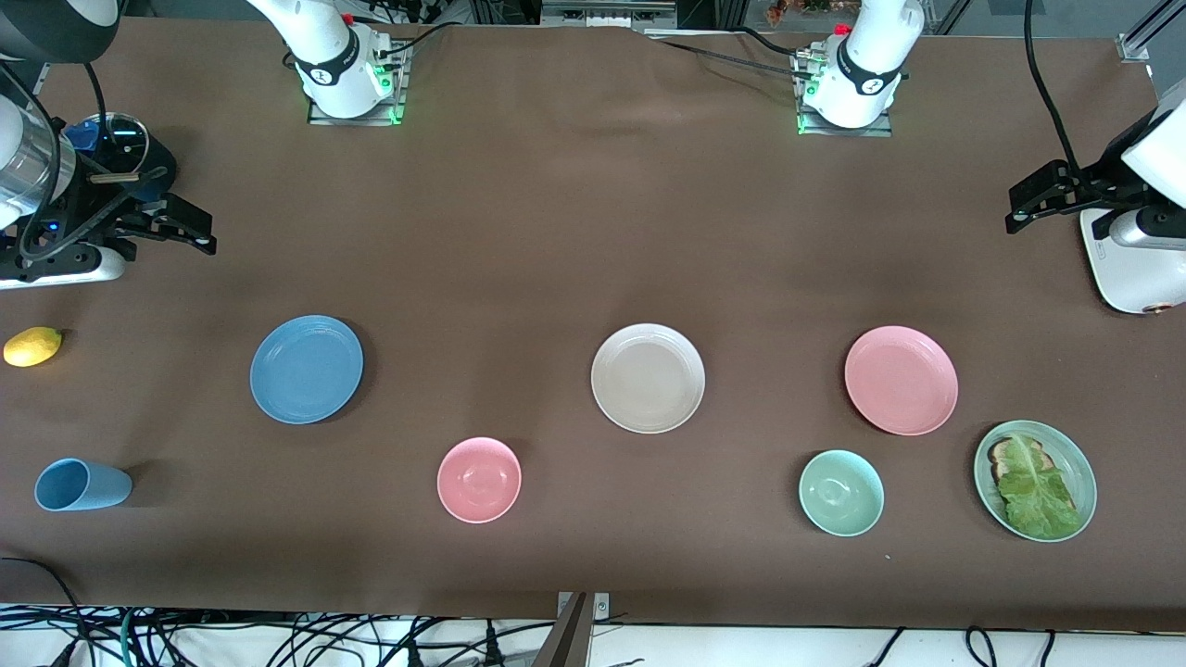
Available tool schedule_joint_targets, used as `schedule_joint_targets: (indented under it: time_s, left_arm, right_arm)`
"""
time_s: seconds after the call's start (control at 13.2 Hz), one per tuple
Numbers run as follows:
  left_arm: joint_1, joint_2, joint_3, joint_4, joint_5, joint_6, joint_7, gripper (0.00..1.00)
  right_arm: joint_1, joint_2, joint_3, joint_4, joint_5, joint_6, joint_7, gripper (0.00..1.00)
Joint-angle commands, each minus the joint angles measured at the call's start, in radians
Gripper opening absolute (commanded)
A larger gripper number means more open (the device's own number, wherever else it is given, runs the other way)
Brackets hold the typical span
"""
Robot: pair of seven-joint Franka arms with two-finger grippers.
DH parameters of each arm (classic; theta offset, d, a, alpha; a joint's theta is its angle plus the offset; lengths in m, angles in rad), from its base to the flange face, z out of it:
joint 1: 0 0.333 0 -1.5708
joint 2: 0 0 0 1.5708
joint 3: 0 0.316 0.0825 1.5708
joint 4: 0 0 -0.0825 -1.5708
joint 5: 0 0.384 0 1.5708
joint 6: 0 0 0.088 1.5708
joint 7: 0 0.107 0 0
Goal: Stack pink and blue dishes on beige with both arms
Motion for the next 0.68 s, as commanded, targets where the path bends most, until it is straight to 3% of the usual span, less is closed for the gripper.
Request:
schedule_joint_targets:
  time_s: [0.0,0.61]
  left_arm:
    - [-0.001,0.018,0.001,0.034,-0.004,-0.007,0.009,1.00]
    - [-0.001,0.033,0.001,0.034,-0.004,-0.007,-0.002,1.00]
  right_arm:
    - [-0.003,-0.011,-0.001,-0.009,0.012,0.011,0.006,1.00]
    - [-0.004,-0.014,-0.006,-0.028,0.011,0.009,0.006,1.00]
